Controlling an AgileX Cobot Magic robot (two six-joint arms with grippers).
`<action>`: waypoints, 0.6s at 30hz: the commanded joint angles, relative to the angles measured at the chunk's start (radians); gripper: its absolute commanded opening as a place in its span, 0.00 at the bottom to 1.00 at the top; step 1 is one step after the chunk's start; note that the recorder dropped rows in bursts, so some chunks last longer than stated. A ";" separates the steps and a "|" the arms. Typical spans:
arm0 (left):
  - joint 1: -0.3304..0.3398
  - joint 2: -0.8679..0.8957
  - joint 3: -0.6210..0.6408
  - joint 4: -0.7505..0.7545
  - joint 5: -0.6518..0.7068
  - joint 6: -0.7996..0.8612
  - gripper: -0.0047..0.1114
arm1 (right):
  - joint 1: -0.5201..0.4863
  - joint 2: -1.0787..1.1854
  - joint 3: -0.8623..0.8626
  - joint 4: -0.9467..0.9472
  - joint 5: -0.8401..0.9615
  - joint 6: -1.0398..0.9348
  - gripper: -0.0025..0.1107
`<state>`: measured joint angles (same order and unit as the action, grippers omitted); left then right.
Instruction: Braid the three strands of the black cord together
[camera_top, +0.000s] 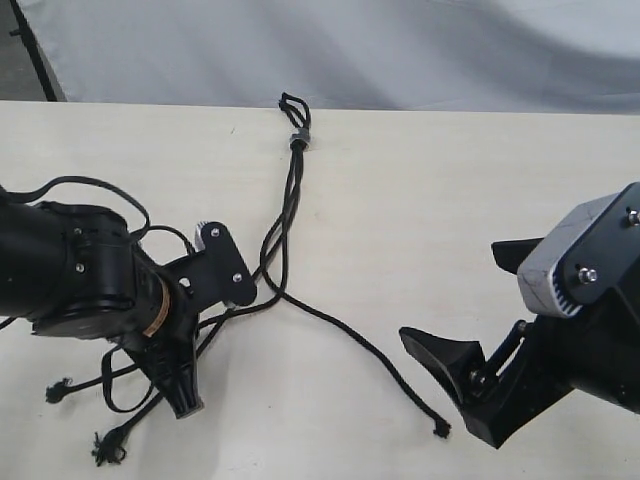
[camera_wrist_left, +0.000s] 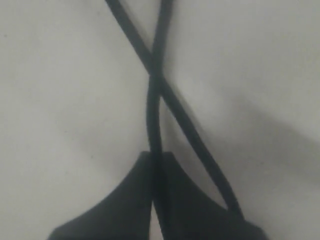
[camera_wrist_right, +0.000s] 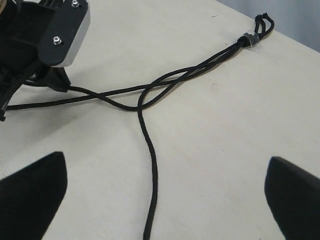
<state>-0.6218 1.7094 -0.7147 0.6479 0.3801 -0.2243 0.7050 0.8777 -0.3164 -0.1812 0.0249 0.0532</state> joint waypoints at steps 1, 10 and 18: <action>0.007 0.001 0.057 -0.001 -0.080 -0.006 0.05 | -0.005 -0.003 0.004 -0.004 -0.018 0.003 0.95; 0.003 0.001 0.090 -0.214 -0.169 -0.009 0.05 | -0.005 -0.003 0.004 -0.004 -0.018 0.003 0.95; -0.165 0.000 0.044 -0.362 -0.156 0.008 0.05 | -0.005 -0.003 0.004 -0.004 -0.053 0.003 0.95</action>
<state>-0.7295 1.7060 -0.6498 0.3203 0.2020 -0.2261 0.7050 0.8777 -0.3164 -0.1812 -0.0113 0.0532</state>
